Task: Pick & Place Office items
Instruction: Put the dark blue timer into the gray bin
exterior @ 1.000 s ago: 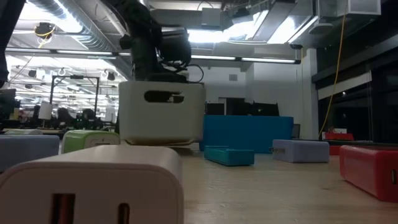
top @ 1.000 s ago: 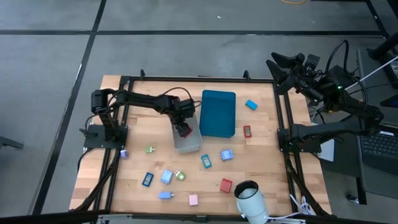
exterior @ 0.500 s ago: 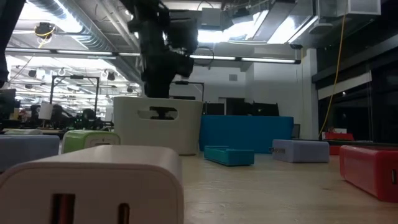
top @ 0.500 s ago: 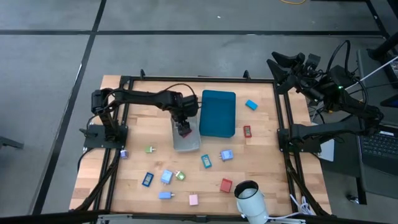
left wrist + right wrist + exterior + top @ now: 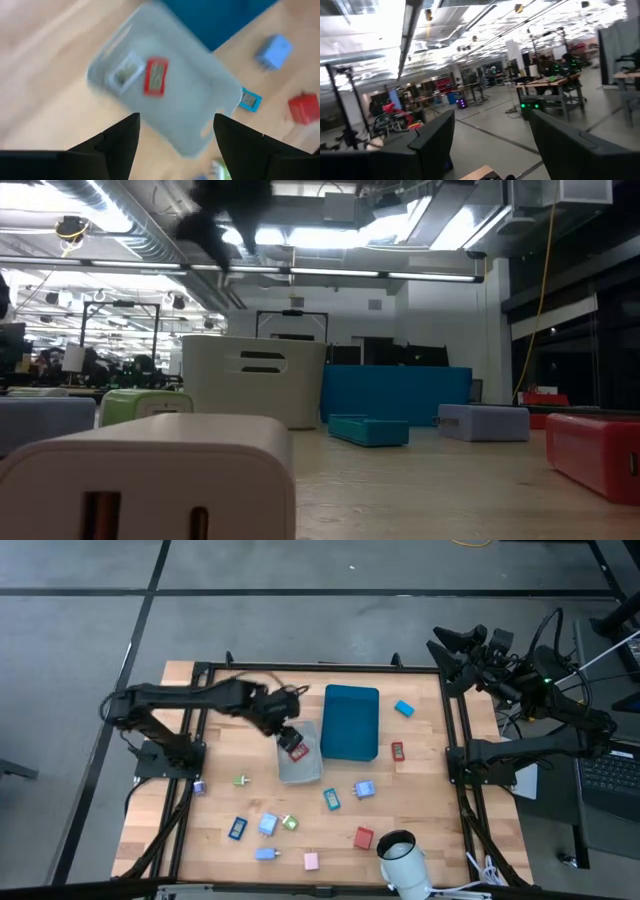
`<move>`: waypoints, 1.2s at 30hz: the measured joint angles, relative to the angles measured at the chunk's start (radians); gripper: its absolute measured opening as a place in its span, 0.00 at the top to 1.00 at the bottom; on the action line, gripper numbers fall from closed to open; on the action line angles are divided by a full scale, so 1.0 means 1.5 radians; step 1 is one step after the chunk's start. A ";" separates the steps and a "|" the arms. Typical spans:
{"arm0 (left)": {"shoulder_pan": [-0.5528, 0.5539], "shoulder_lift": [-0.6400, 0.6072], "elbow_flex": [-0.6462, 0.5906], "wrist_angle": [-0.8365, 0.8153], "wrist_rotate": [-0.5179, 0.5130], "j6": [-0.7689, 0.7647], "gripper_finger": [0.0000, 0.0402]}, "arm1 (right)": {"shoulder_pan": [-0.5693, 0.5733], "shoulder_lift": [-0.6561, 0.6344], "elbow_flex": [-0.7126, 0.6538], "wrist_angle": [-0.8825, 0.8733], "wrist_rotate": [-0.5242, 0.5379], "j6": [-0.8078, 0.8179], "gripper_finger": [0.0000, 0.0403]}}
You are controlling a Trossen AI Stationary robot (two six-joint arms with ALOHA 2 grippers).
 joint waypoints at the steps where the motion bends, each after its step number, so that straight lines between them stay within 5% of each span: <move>1: -0.029 -0.005 -0.002 -0.018 -0.017 -0.071 0.37 | 0.000 0.000 0.000 0.000 -0.007 -0.006 0.34; 10: -0.283 0.042 -0.003 -0.094 -0.127 -0.580 0.35 | 0.000 -0.001 0.000 -0.024 -0.065 -0.012 0.34; 19: -0.445 0.171 -0.004 -0.080 -0.020 -0.678 0.35 | 0.000 0.004 0.000 -0.036 -0.071 0.006 0.34; 32: -0.588 0.241 -0.004 -0.062 -0.001 -0.827 0.35 | 0.000 0.006 0.000 -0.066 -0.118 0.052 0.34; 36: -0.601 0.244 -0.055 0.020 0.002 -0.845 0.35 | 0.000 0.006 0.000 -0.073 -0.120 0.056 0.34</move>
